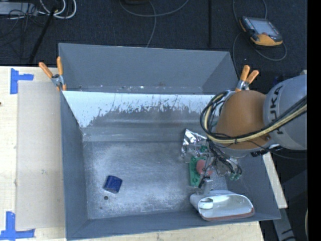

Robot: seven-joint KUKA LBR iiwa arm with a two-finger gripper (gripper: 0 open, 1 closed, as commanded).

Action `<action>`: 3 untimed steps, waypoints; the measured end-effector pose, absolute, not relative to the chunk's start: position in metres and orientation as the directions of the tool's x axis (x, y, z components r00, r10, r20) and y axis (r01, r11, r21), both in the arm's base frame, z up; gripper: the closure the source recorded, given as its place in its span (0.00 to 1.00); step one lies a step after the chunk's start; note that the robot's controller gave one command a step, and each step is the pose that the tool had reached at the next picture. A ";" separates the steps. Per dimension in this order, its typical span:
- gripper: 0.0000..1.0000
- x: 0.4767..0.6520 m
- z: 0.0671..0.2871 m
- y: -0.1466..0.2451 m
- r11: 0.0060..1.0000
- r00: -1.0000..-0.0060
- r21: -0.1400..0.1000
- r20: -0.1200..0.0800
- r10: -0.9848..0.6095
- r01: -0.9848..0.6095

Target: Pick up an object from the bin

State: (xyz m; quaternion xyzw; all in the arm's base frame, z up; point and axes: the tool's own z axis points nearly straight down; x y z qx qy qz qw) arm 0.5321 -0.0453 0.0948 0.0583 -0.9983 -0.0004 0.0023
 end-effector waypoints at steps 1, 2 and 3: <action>0.00 0.577 0.070 -0.096 0.871 -0.871 0.000 -0.001 -0.491 -0.491; 1.00 0.577 0.072 -0.096 0.873 -0.873 0.001 0.002 -0.488 -0.488; 1.00 0.576 0.283 -0.087 0.872 -0.871 -0.005 -0.008 -0.490 -0.490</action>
Offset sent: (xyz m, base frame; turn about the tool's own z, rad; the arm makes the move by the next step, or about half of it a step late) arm 0.0440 -0.0503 -0.0248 -0.3983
